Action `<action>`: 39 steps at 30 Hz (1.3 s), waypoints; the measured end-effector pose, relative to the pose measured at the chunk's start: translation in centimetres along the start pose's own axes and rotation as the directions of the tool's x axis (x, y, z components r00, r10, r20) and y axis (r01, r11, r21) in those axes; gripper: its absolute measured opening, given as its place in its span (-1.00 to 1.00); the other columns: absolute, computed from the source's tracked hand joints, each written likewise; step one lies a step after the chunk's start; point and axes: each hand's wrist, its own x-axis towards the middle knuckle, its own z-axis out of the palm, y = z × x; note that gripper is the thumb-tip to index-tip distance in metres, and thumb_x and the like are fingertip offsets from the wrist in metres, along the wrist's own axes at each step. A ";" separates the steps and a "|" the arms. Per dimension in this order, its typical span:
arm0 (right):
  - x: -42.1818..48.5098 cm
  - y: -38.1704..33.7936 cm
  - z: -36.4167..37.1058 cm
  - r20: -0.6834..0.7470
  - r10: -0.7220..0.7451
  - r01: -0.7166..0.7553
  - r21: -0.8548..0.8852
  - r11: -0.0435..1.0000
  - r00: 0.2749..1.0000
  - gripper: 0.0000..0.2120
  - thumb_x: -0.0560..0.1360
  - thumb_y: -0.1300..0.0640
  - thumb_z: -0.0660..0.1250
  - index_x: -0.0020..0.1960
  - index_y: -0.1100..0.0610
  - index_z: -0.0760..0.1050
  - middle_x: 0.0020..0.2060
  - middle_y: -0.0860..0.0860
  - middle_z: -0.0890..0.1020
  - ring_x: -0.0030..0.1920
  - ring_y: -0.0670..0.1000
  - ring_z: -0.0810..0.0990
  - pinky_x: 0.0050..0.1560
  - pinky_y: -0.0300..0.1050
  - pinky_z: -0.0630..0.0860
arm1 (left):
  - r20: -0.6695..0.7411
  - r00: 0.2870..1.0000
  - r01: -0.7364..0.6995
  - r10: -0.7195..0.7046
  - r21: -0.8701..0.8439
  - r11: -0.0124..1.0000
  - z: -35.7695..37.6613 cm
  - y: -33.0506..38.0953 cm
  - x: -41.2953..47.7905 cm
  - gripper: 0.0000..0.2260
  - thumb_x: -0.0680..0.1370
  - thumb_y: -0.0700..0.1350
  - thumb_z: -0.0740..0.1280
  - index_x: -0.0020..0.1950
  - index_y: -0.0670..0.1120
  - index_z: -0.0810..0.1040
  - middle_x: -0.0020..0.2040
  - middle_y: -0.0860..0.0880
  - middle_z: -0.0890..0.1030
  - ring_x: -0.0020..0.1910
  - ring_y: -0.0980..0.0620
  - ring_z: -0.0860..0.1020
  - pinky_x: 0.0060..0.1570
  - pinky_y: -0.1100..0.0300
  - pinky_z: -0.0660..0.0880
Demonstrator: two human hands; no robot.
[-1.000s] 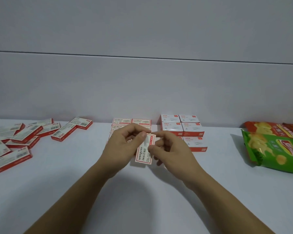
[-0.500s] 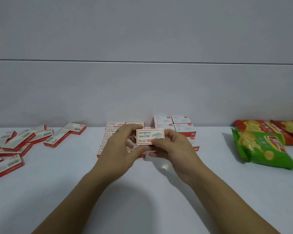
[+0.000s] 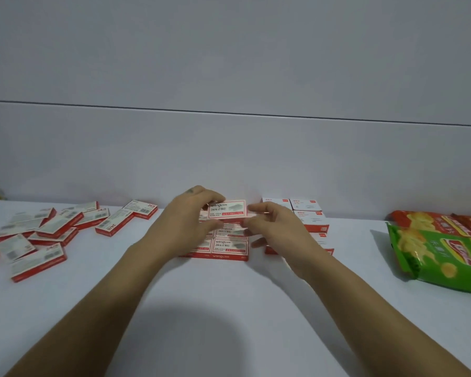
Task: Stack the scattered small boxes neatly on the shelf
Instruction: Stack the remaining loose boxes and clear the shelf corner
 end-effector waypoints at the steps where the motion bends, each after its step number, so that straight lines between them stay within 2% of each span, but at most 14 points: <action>1: 0.4 -0.1 0.2 -0.022 -0.015 0.014 -0.066 0.998 1.000 -0.70 0.47 0.15 0.38 0.20 0.04 0.49 -0.13 -0.06 0.69 -0.16 -0.12 0.68 -0.25 -0.22 0.58 | 0.003 0.999 0.049 -0.049 0.002 0.999 -0.2 -0.8 0.4 -0.64 0.44 -0.08 0.47 0.21 0.08 0.52 0.04 0.15 0.51 0.01 0.18 0.47 0.09 0.18 0.44; 3: 1.1 -0.2 0.5 -0.038 -0.079 0.070 -0.195 0.978 0.996 -0.66 0.47 0.11 0.36 0.23 -0.01 0.47 -0.14 -0.12 0.67 -0.11 -0.15 0.65 -0.10 -0.13 0.60 | 0.025 0.989 0.143 -0.143 -0.003 0.990 -0.4 -2.6 1.3 -0.67 0.44 -0.11 0.48 0.16 0.10 0.53 0.04 0.13 0.52 0.02 0.14 0.49 0.12 0.11 0.47; 6: 1.8 -0.3 0.8 -0.052 -0.201 0.160 -0.429 0.889 0.978 -0.70 0.49 0.07 0.34 0.22 -0.03 0.47 -0.06 -0.18 0.61 -0.04 -0.18 0.58 0.00 -0.20 0.53 | 0.062 0.972 0.227 -0.227 0.002 0.974 -0.4 -4.9 2.4 -0.71 0.42 -0.14 0.49 0.03 0.14 0.54 -0.02 0.15 0.51 -0.02 0.11 0.51 0.08 0.06 0.49; 10: 2.4 0.5 1.4 -0.046 -0.294 0.201 -0.629 0.751 0.955 -0.70 0.51 0.04 0.32 0.23 -0.01 0.48 0.12 -0.13 0.57 0.09 -0.14 0.49 0.06 -0.23 0.38 | 0.073 0.956 0.282 -0.283 0.019 0.959 0.8 -6.7 3.7 -0.74 0.41 -0.13 0.50 -0.07 0.19 0.52 -0.07 0.18 0.50 -0.04 0.12 0.51 -0.05 0.18 0.42; 13: 2.8 0.5 1.7 -0.035 -0.345 0.210 -0.735 0.645 0.938 -0.68 0.52 -0.01 0.30 0.26 -0.02 0.46 0.18 -0.09 0.55 0.19 -0.06 0.45 0.19 -0.12 0.35 | 0.042 0.942 0.332 -0.332 0.016 0.943 1.9 -7.5 4.4 -0.77 0.41 -0.13 0.50 -0.04 0.15 0.58 -0.01 0.11 0.52 -0.08 0.12 0.49 -0.10 0.22 0.36; 18: 3.5 -0.2 2.2 -0.026 -0.383 0.211 -0.800 0.562 0.924 -0.66 0.53 -0.03 0.27 0.28 -0.02 0.45 0.23 -0.07 0.53 0.26 -0.01 0.42 0.35 -0.02 0.25 | -0.064 0.942 0.331 -0.329 0.015 0.944 3.4 -8.1 3.9 -0.83 0.45 -0.09 0.47 0.03 0.03 0.66 0.06 0.08 0.39 -0.10 0.13 0.50 -0.06 0.21 0.45; 24: 4.1 -0.5 3.4 -0.023 -0.377 0.203 -0.812 0.548 0.926 -0.65 0.54 -0.05 0.26 0.30 -0.05 0.42 0.26 -0.08 0.50 0.29 -0.02 0.39 0.38 -0.01 0.17 | -0.021 0.947 0.322 -0.321 0.051 0.945 3.1 -8.1 4.3 -0.79 0.48 -0.04 0.43 0.11 0.02 0.65 -0.01 0.07 0.44 -0.09 0.08 0.50 -0.07 0.21 0.42; 34: 4.3 -0.4 4.3 -0.044 -0.371 0.193 -0.794 0.576 0.928 -0.66 0.52 -0.07 0.29 0.27 -0.04 0.46 0.22 -0.10 0.53 0.25 -0.03 0.41 0.32 0.02 0.31 | -0.031 0.950 0.312 -0.312 0.017 0.950 2.8 -7.4 3.8 -0.77 0.49 0.01 0.41 0.12 0.00 0.65 0.02 0.03 0.46 -0.08 0.07 0.51 -0.09 0.21 0.45; 39: 4.2 -0.2 4.3 -0.051 -0.364 0.172 -0.814 0.554 0.930 -0.62 0.51 -0.09 0.30 0.31 -0.05 0.43 0.25 -0.09 0.52 0.27 -0.03 0.40 0.35 0.03 0.28 | -0.009 0.955 0.296 -0.296 0.065 0.953 2.6 -7.4 3.8 -0.75 0.50 0.04 0.38 0.16 0.03 0.64 0.06 0.02 0.48 -0.07 0.05 0.52 -0.07 0.17 0.47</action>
